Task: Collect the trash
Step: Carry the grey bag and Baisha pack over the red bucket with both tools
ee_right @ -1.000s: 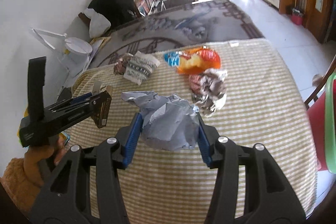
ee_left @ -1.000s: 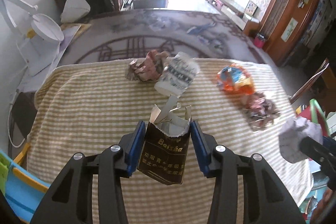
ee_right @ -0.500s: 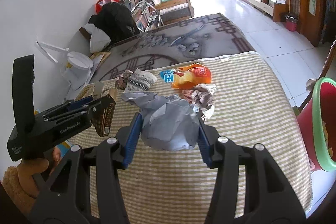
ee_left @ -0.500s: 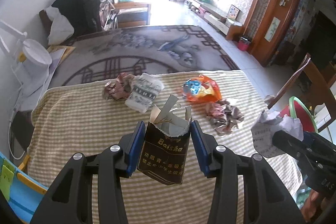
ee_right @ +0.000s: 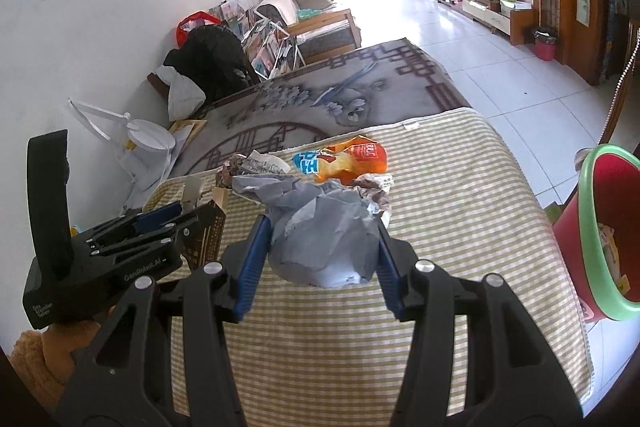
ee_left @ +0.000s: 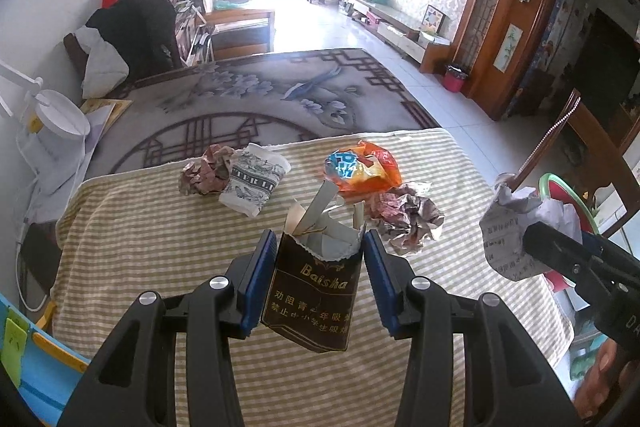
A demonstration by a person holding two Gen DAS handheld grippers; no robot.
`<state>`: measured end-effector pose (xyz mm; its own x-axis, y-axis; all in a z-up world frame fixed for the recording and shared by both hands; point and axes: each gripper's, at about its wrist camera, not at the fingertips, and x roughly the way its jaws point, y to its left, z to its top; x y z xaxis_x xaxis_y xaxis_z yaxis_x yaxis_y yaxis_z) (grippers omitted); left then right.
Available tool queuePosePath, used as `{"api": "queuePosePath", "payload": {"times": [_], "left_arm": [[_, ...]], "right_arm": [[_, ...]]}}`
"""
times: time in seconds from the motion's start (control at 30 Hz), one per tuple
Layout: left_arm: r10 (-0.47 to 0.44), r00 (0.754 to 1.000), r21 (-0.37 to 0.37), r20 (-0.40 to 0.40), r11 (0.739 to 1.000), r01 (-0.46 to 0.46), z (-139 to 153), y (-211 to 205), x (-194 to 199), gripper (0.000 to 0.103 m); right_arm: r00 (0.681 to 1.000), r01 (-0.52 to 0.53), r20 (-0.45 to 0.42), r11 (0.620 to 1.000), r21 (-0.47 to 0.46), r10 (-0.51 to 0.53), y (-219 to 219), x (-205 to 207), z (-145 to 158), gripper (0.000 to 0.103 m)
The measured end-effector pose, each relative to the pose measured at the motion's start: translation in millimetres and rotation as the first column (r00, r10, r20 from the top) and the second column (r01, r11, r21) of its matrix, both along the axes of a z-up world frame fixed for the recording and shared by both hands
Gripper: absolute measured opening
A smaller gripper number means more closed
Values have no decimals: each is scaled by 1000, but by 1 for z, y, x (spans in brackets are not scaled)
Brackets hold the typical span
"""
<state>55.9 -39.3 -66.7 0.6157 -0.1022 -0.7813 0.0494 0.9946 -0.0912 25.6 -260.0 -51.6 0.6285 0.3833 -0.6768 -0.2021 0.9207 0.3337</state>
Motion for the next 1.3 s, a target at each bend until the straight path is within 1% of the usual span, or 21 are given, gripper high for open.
{"api": "queuePosePath", "payload": {"times": [0.43, 0.67, 0.87, 1.0, 1.07, 1.3], "left_arm": [[-15, 1000, 22, -14, 1000, 15, -4, -16, -7, 43], [-31, 999, 33, -24, 999, 32, -6, -32, -11, 43], [-57, 998, 43, -22, 997, 57, -4, -58, -15, 43], [-62, 998, 50, -30, 997, 63, -2, -80, -18, 43], [-72, 997, 68, -31, 995, 74, -1, -96, -21, 43], [-50, 998, 69, -33, 996, 52, 2, -129, -25, 43]], "right_arm": [[1000, 14, -10, 1000, 18, -14, -12, -9, -2, 49], [999, 31, -22, 999, 33, -30, -27, -18, -7, 49], [999, 54, -8, 998, 43, -53, -53, -27, -5, 49], [998, 61, -19, 996, 60, -60, -75, -28, -5, 49], [998, 59, -20, 996, 62, -58, -83, -27, -5, 49], [1000, 26, -18, 997, 71, -25, -116, -24, -3, 49]]}}
